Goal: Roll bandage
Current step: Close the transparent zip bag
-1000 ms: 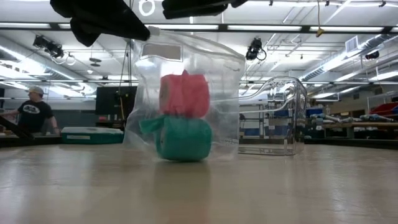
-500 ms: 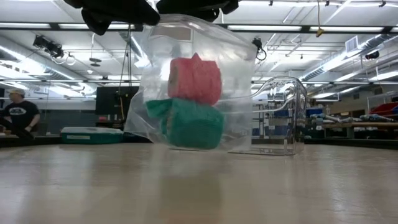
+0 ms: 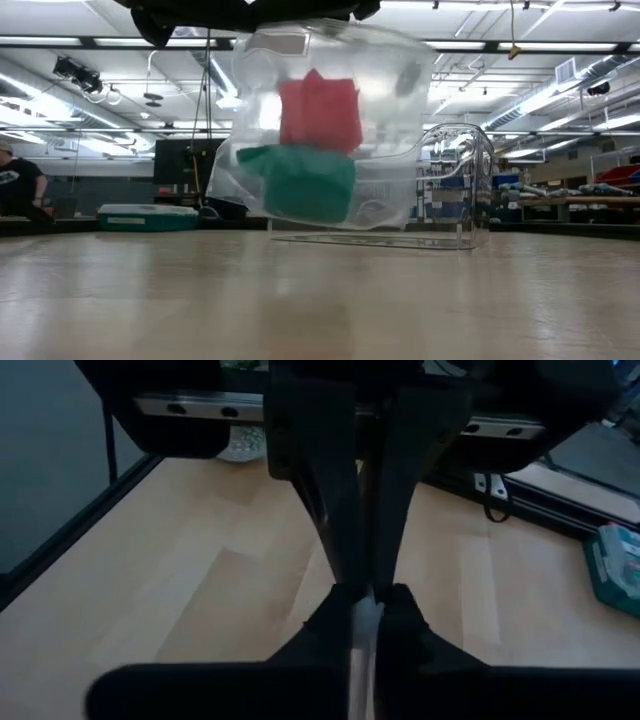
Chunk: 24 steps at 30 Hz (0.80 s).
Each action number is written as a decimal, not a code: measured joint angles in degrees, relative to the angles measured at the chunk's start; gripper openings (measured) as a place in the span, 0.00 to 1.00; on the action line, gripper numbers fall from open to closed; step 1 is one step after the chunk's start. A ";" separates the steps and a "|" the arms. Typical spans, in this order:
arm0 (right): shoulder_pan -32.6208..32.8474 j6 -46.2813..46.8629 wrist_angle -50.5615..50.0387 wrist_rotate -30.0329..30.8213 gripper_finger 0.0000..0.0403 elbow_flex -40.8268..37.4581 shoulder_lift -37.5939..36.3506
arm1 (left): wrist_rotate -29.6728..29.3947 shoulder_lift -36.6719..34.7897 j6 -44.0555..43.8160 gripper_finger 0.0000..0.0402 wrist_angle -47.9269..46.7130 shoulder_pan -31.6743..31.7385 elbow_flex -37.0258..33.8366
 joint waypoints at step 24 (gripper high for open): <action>0.00 10.79 -20.92 1.84 0.00 -0.03 0.07 | -4.79 0.00 -2.09 0.02 -6.30 0.00 0.09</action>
